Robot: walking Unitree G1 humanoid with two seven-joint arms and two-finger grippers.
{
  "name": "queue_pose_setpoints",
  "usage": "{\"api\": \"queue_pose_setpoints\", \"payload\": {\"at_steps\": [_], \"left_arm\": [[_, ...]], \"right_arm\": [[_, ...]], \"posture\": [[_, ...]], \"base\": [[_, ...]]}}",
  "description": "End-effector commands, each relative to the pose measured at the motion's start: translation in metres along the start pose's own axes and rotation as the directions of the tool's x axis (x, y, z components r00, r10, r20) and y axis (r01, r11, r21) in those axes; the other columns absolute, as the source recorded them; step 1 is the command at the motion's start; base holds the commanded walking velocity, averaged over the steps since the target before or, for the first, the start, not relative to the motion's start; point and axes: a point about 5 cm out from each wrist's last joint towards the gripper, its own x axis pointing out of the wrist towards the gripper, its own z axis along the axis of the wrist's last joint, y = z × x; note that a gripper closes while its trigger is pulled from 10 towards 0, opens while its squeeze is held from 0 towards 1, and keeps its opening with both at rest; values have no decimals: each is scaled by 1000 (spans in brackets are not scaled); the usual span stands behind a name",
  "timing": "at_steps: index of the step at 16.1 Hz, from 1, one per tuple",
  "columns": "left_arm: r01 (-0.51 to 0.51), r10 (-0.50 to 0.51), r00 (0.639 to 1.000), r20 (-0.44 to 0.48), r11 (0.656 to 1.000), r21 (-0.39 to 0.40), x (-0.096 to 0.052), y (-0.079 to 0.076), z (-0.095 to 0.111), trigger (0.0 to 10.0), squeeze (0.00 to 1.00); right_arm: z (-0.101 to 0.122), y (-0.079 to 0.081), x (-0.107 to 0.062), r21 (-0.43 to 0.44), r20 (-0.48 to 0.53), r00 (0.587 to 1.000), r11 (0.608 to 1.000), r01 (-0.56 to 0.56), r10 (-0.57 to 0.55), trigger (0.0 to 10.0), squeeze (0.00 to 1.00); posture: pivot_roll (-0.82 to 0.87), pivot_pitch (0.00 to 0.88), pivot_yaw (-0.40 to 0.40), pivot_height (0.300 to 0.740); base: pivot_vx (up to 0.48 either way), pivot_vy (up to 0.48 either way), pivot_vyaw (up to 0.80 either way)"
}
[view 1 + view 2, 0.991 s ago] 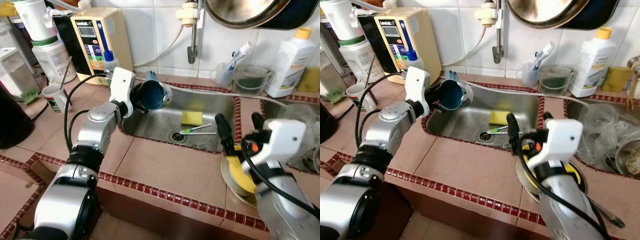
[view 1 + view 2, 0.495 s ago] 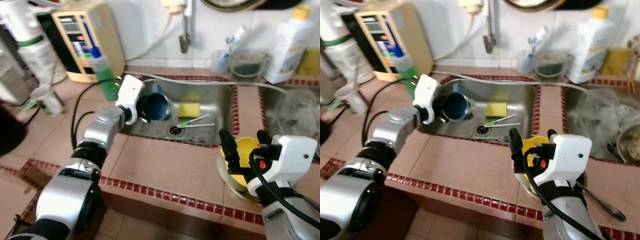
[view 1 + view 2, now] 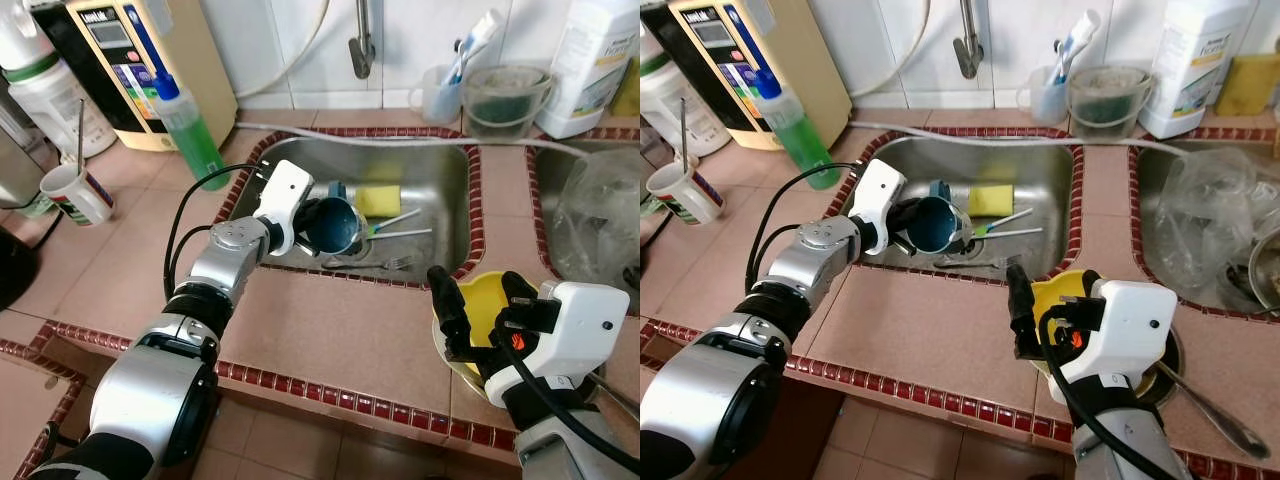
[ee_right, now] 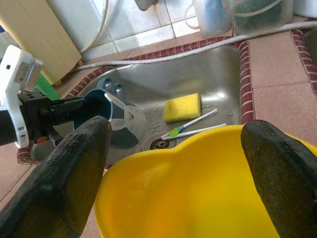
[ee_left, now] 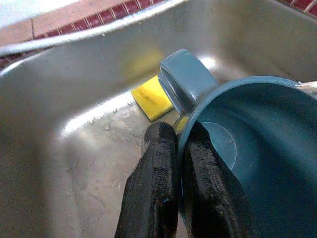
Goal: Kitchen organization
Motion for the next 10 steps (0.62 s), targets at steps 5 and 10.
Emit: {"api": "queue_pose_setpoints", "payload": {"at_steps": [5,10], "left_arm": [[13,-13,999,-35,1000,7,-2,4,-4,10000,1000],[16,-16,1000,-26,1000,5,-2,6,-1,10000,1000]], "right_arm": [[0,6,-4,20,-12,999,999,-34,34,10000,0],[1,6,-2,22,-7,999,999,-39,39,10000,0]], "posture": [[-337,175,226,740],[-335,163,226,740]], "base": [[0,0,0],[0,0,0]]}}
